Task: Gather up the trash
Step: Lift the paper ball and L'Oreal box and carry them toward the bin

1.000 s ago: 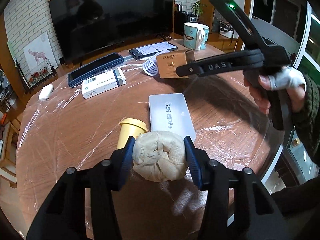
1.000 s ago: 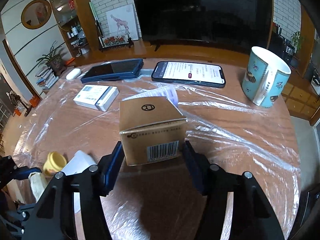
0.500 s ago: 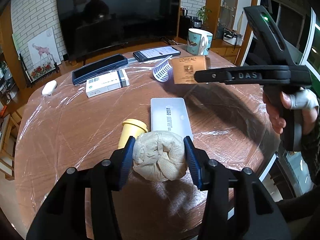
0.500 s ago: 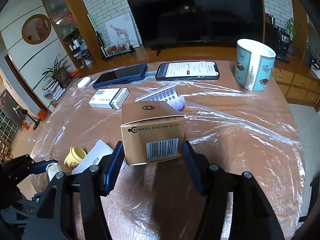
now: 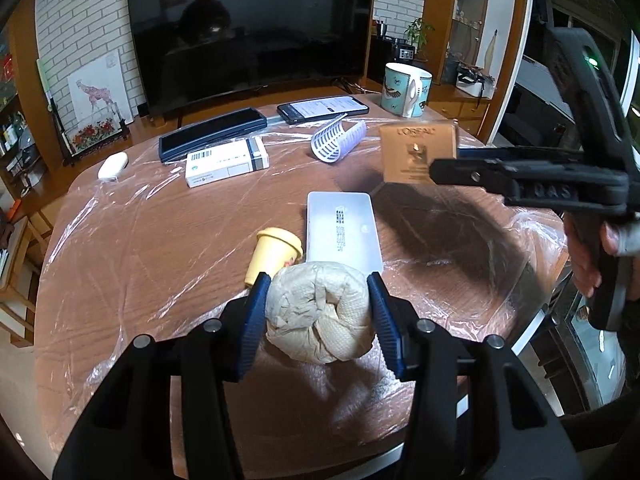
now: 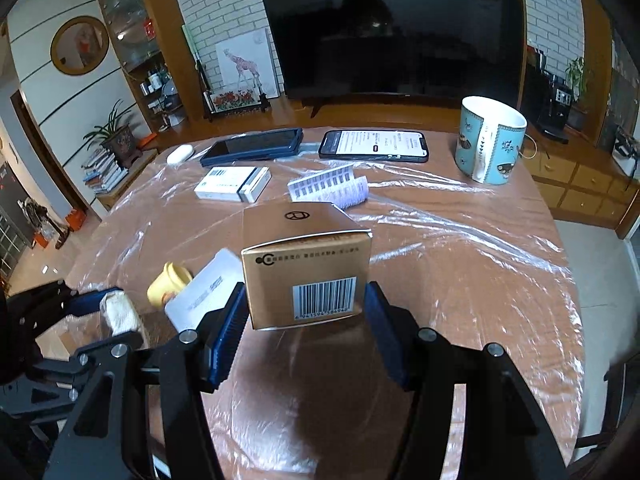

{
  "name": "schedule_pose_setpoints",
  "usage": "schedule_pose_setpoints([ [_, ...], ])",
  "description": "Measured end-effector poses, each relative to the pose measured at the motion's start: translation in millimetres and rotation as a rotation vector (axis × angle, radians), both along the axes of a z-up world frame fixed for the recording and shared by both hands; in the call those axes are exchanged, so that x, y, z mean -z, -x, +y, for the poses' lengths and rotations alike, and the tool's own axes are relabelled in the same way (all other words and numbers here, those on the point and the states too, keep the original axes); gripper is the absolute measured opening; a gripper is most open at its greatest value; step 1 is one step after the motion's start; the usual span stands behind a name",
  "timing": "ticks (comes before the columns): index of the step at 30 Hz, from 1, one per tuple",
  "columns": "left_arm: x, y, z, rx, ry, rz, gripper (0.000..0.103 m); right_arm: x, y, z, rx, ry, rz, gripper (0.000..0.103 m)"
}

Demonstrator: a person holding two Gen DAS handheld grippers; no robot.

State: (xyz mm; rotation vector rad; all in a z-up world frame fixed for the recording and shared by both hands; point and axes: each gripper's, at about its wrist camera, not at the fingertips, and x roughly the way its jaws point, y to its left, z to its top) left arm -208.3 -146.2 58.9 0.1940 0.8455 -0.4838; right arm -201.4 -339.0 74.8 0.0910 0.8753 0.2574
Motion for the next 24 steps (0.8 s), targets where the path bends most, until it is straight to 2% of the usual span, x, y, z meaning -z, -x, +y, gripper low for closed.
schedule_pose_setpoints([
  [12, -1, 20, 5, -0.041, 0.008, 0.014, 0.05, -7, 49, 7, -0.008, 0.012, -0.006, 0.058],
  [24, -2, 52, 5, -0.028, -0.012, 0.014, 0.05, -15, 105, 10, -0.04, 0.005, -0.009, 0.058],
])
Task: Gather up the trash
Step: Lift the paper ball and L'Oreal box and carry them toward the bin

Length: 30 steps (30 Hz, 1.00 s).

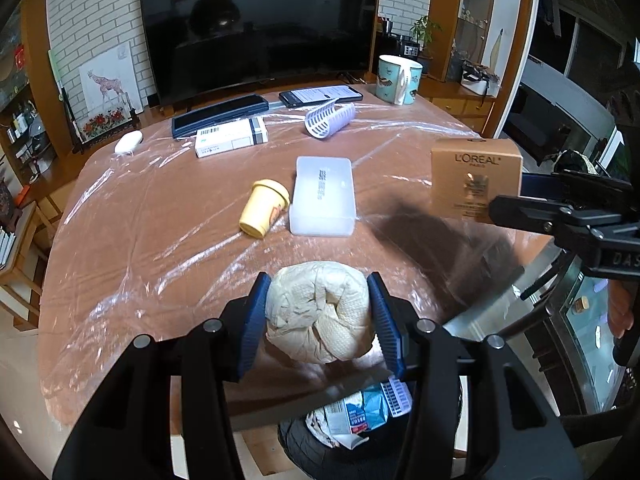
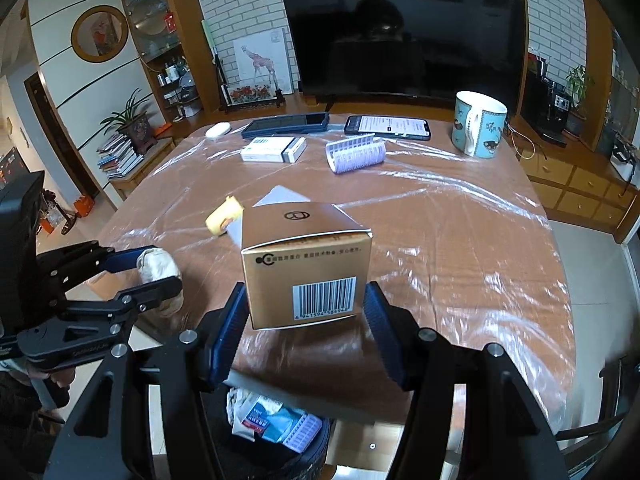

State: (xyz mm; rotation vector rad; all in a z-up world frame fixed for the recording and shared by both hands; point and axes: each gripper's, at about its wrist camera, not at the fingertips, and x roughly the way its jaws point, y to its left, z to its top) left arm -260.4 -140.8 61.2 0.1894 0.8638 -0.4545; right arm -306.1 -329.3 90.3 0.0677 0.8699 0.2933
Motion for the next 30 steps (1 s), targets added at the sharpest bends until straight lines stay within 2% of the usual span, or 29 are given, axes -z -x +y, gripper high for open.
schedule_pose_setpoints([
  [15, 3, 39, -1, -0.007, -0.012, 0.009, 0.05, 4, 63, -8, -0.029, 0.008, 0.029, 0.058],
  [30, 21, 68, -2, -0.022, -0.03, 0.048, 0.05, 21, 97, 2, -0.101, 0.015, 0.088, 0.058],
])
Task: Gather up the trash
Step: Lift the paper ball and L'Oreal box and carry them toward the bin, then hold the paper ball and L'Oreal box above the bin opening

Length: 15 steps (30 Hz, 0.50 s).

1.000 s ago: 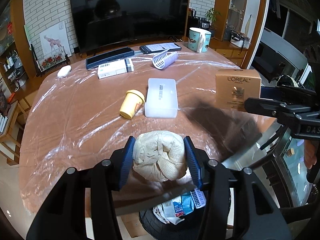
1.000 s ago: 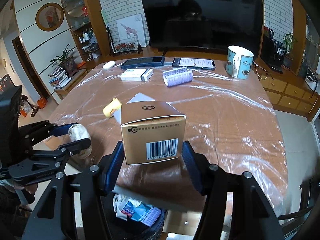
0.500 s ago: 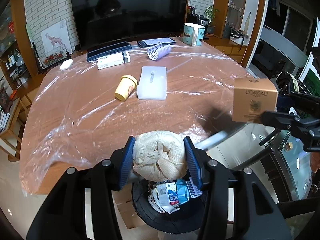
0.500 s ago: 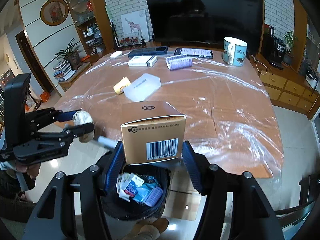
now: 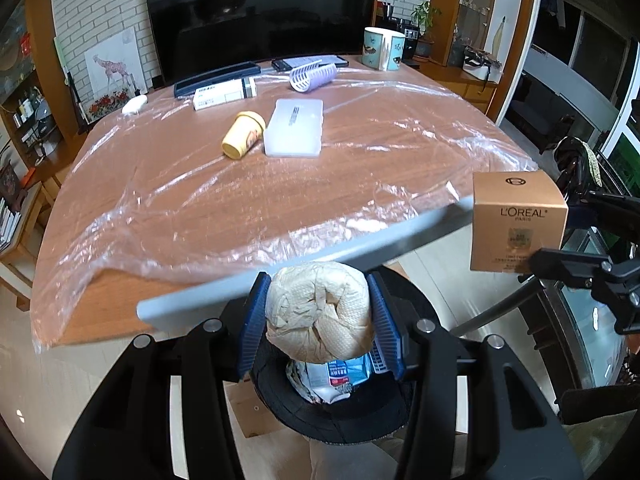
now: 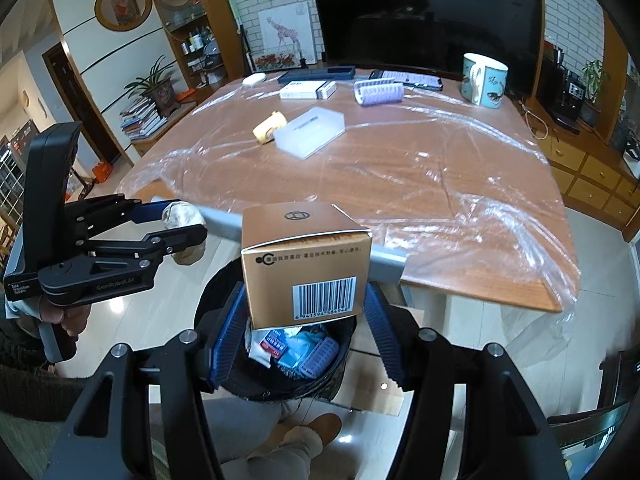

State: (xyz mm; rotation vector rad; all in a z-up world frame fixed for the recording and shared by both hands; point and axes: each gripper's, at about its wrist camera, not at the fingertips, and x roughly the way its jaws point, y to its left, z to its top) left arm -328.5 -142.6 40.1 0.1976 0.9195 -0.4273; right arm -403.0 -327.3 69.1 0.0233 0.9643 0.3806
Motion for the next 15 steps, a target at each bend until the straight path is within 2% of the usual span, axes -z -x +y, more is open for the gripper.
schedule_pose_setpoints([
  [9, 13, 12, 0, -0.006, -0.015, 0.026, 0.05, 22, 8, 12, -0.039, 0.014, 0.054, 0.058],
  [15, 22, 19, -2, 0.0, -0.041, 0.037, 0.05, 37, 8, 18, -0.041, 0.061, 0.082, 0.058],
])
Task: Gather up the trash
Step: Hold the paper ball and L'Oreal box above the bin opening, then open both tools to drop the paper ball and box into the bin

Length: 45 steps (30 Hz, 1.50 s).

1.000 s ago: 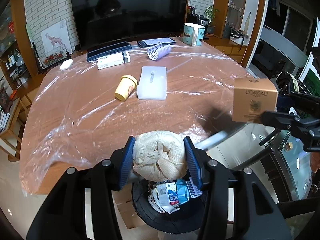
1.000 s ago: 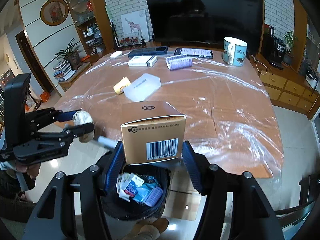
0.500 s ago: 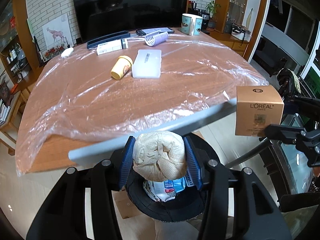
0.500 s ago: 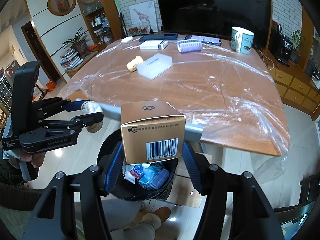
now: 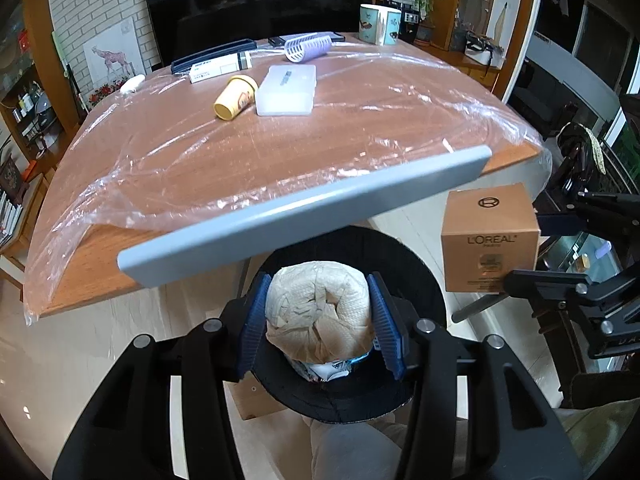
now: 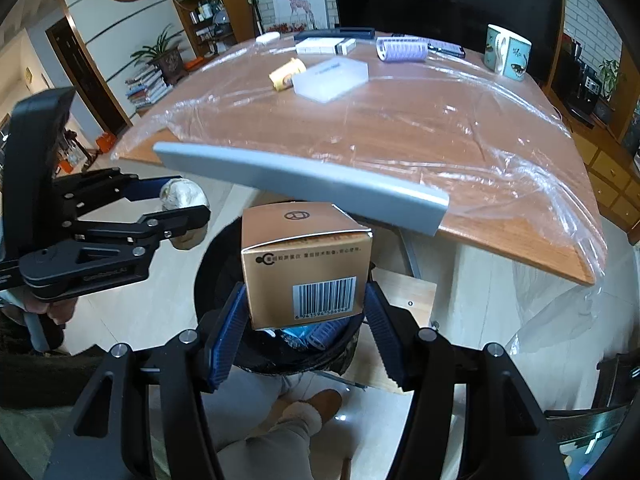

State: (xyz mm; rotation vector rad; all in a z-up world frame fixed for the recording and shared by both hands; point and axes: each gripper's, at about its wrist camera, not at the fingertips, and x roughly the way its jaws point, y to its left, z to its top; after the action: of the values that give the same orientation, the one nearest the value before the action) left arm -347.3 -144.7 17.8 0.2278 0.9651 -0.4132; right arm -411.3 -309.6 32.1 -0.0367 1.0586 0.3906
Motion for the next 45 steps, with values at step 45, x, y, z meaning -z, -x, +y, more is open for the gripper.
schedule_pose_setpoints([
  [45, 78, -7, -12, 0.019, -0.127, 0.156, 0.05, 87, -29, 19, -0.027, 0.06, 0.193, 0.058],
])
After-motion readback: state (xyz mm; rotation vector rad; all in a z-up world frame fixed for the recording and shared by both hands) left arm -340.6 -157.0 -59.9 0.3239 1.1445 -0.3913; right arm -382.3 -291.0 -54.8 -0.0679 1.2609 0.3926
